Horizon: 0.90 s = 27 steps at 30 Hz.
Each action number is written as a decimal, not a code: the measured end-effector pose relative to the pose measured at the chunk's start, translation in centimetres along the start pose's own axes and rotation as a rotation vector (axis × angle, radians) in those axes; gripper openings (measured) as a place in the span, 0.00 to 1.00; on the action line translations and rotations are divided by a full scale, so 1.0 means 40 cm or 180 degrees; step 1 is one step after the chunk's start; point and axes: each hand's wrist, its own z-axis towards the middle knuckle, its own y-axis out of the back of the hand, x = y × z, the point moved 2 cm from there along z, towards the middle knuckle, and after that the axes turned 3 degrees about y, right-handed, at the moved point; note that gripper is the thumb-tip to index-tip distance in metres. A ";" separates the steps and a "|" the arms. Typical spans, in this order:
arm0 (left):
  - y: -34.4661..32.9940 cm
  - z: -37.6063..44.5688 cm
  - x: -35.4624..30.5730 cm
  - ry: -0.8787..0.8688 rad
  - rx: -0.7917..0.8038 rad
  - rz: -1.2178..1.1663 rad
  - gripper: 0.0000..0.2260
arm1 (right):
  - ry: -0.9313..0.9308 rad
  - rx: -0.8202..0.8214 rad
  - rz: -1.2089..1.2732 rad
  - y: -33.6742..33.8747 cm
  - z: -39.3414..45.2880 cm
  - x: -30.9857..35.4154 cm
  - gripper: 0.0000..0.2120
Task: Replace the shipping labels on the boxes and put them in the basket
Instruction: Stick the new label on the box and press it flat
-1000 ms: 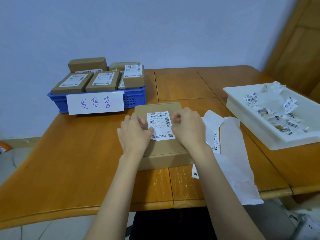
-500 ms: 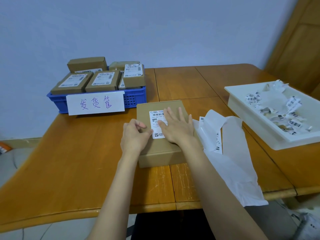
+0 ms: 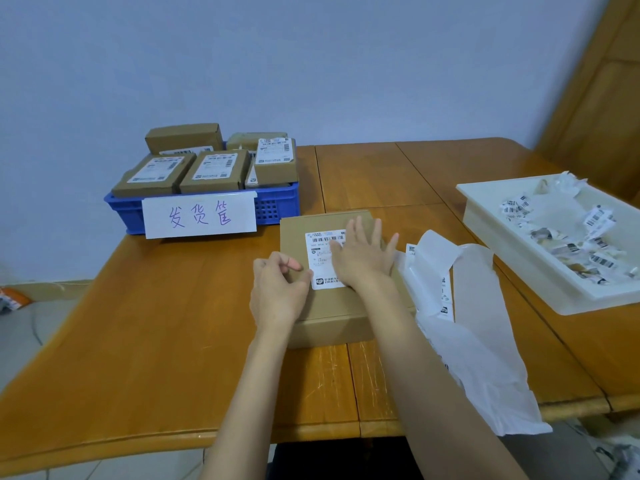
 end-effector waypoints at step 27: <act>0.056 -0.010 0.021 0.0968 0.1136 -0.0479 0.32 | -0.0427 0.0085 0.1820 0.089 -0.153 -0.114 0.35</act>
